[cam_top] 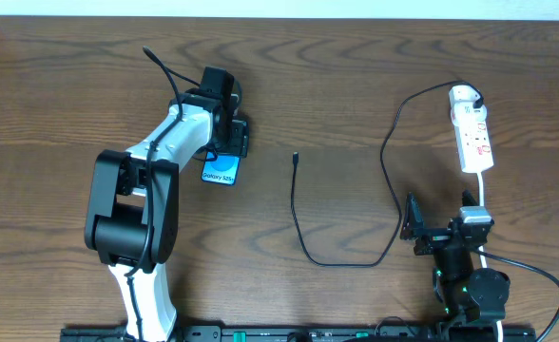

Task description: Plug charger to phone and switch on socket

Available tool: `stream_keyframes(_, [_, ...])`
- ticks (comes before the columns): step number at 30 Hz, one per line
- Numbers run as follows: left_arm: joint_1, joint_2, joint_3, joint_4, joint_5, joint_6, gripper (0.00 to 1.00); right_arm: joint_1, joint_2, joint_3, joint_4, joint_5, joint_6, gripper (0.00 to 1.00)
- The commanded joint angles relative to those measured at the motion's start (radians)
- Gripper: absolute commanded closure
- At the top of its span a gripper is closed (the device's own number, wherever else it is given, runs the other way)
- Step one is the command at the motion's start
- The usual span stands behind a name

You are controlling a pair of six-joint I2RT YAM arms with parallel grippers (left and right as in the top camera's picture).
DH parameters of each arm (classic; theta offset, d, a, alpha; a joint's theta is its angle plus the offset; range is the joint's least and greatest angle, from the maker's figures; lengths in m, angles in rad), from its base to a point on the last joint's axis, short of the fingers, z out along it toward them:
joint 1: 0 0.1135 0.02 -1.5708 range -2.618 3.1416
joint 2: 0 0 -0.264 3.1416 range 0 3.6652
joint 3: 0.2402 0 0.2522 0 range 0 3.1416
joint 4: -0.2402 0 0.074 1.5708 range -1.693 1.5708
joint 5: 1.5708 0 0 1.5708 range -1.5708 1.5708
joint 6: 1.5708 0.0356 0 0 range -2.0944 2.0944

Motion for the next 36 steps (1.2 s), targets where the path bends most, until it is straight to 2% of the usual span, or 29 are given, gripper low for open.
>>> stream_keyframes(1, [0.003, 0.042, -0.045, -0.011, 0.028, -0.013, 0.24, -0.002, -0.006, -0.002, -0.005, 0.005, -0.005, 0.01])
stream_keyframes(20, [0.003, 0.042, -0.045, -0.109, 0.028, -0.024, 0.23, -0.002, -0.006, -0.002, -0.005, 0.005, -0.005, 0.01])
stream_keyframes(21, [0.003, 0.042, -0.045, -0.11, 0.028, -0.032, 0.23, -0.002, -0.006, -0.002, -0.005, 0.005, -0.005, 0.01])
stream_keyframes(24, [0.003, 0.042, -0.045, -0.114, 0.029, -0.054, 0.07, -0.002, -0.006, -0.002, -0.005, 0.005, -0.005, 0.01])
stream_keyframes(25, [0.003, 0.042, -0.045, -0.116, 0.033, -0.058, 0.06, -0.002, -0.006, -0.002, -0.005, 0.005, -0.005, 0.01])
stream_keyframes(36, [0.003, 0.042, -0.045, -0.17, 0.036, -0.087, 0.05, -0.002, -0.006, -0.002, -0.005, 0.005, -0.005, 0.01])
